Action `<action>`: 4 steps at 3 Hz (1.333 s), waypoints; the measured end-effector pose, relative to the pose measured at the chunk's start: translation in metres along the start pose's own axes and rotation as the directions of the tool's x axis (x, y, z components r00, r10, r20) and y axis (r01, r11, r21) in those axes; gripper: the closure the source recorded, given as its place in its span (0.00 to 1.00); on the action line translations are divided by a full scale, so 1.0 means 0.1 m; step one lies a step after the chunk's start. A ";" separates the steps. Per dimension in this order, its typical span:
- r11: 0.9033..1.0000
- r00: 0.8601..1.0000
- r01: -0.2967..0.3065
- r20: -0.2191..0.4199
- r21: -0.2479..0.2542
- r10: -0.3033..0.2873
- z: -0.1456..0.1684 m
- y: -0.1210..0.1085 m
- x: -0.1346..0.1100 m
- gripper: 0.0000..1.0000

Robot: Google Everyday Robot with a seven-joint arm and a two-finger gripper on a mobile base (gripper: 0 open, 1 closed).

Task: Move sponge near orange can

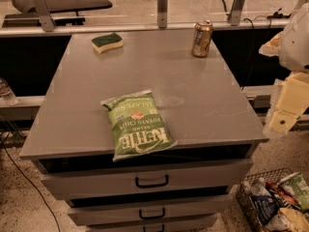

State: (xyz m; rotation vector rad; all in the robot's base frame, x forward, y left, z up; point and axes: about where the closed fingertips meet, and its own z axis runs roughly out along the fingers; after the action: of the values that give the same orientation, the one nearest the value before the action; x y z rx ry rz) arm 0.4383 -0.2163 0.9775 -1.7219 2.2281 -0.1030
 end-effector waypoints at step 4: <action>0.996 0.950 -0.083 0.302 0.023 0.072 0.92 -0.75 -1.69 0.00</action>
Offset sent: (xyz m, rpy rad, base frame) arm 0.0731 0.0725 -0.0395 0.1694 -0.0241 -0.0603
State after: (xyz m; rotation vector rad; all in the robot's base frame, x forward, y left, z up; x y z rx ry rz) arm 0.5727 -0.0627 0.9449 -1.5137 2.0515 0.1303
